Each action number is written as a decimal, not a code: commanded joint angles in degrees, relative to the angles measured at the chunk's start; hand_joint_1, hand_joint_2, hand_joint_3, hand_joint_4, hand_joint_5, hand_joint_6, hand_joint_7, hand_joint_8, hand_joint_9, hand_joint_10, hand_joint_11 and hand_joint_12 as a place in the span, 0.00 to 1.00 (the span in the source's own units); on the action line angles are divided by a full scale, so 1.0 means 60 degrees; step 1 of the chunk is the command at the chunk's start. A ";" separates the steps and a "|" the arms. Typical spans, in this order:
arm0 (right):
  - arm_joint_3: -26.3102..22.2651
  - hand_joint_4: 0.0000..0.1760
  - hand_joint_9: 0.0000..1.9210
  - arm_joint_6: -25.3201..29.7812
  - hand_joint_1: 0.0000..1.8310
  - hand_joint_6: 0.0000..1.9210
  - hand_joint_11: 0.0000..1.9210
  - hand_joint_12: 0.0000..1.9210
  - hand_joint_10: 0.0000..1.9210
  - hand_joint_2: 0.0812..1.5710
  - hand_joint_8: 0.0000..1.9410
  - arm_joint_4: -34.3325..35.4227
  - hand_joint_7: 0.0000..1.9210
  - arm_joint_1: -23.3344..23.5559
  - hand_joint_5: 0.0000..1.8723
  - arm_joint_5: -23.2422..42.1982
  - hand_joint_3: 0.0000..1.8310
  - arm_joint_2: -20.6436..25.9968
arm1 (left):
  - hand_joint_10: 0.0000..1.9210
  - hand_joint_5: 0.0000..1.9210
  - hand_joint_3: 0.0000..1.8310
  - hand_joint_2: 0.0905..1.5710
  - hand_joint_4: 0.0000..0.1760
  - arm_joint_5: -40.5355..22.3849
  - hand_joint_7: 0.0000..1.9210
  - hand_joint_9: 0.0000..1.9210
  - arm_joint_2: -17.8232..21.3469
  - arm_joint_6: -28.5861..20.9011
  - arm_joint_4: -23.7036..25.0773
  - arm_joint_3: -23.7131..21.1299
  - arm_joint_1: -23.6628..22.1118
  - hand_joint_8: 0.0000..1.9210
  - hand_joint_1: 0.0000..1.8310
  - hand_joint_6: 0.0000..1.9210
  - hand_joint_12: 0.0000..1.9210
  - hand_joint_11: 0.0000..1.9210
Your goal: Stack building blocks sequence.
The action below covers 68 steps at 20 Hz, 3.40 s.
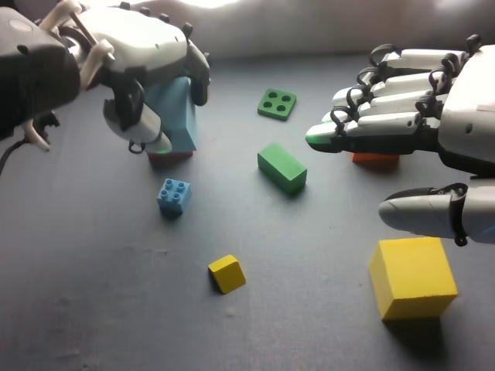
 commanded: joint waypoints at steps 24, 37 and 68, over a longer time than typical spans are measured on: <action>-0.0023 0.00 0.14 -0.0002 0.02 0.00 0.00 0.34 0.01 0.92 0.00 0.0288 0.15 0.0144 0.12 0.0934 0.00 0.0106 | 0.59 0.45 0.00 0.74 0.00 0.0597 0.44 0.39 -0.0888 0.0051 0.0590 0.2078 -0.0001 0.72 0.66 0.53 0.73 0.31; -0.0023 0.00 0.14 -0.0002 0.00 0.00 0.00 0.37 0.01 0.92 0.00 0.0288 0.15 0.0146 0.12 0.0933 0.00 0.0107 | 0.56 0.48 0.00 0.72 0.00 0.0892 0.46 0.41 -0.1132 0.0053 0.0613 0.2423 -0.0084 0.68 0.66 0.50 0.72 0.32; -0.0024 0.00 0.15 -0.0001 0.01 0.00 0.00 0.41 0.01 0.92 0.00 0.0288 0.15 0.0146 0.12 0.0931 0.00 0.0107 | 0.58 0.46 0.00 0.73 0.00 0.0909 0.45 0.40 -0.1488 0.0344 0.0349 0.2807 0.0289 0.69 0.66 0.53 0.74 0.31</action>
